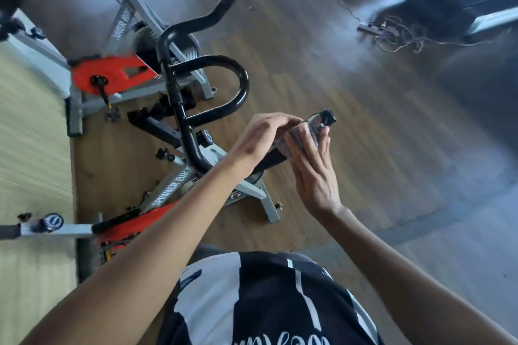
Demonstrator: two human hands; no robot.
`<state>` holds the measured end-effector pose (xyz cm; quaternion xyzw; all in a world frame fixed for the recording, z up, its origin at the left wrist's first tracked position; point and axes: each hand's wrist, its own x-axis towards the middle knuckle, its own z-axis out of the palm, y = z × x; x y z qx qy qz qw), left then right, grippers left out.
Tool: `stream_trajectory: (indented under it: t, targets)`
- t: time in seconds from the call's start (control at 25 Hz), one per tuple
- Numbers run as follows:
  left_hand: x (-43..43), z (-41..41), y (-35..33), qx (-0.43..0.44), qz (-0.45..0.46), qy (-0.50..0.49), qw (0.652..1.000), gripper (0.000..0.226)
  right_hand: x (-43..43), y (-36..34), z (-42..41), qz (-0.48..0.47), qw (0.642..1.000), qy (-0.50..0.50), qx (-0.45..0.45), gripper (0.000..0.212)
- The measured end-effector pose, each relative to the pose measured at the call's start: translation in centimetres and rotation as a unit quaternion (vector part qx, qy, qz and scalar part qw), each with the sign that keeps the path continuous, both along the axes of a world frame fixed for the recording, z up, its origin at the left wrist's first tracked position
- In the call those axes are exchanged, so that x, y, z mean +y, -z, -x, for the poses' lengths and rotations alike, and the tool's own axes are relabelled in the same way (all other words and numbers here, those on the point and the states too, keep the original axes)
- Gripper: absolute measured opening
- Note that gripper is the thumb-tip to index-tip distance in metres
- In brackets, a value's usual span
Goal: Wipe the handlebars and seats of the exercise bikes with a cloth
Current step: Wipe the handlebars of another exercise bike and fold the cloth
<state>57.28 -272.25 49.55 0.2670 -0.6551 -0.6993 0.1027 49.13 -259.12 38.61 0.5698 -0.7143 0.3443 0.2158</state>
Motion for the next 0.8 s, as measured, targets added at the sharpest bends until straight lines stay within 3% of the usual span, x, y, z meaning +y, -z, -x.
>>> stream_trajectory:
  t: [0.36, 0.44, 0.56, 0.68, 0.8]
  targets:
    - [-0.5, -1.2, 0.9, 0.034, -0.023, 0.051, 0.998, 0.038, -2.5, 2.4, -3.5, 0.066, 0.992, 0.032, -0.104, 0.044]
    - [-1.3, -2.5, 1.9, 0.028, 0.083, 0.015, 0.996, 0.036, -2.9, 2.6, -4.4, 0.064, 0.990, 0.047, -0.113, 0.043]
    - [-2.6, -7.0, 4.2, 0.010, 0.286, -0.041, 0.957, 0.033, -3.3, 2.9, -6.9, 0.055, 0.986, 0.069, -0.141, 0.042]
    - [-2.8, -11.9, 6.3, 0.019, 0.408, -0.092, 0.908, 0.032, -3.8, 2.9, -9.4, 0.048, 0.973, 0.079, -0.209, 0.044]
    - [-0.9, -14.0, 7.3, 0.084, 0.496, -0.066, 0.862, 0.034, -3.8, 2.8, -11.4, -0.001, 0.978, 0.105, -0.182, 0.048]
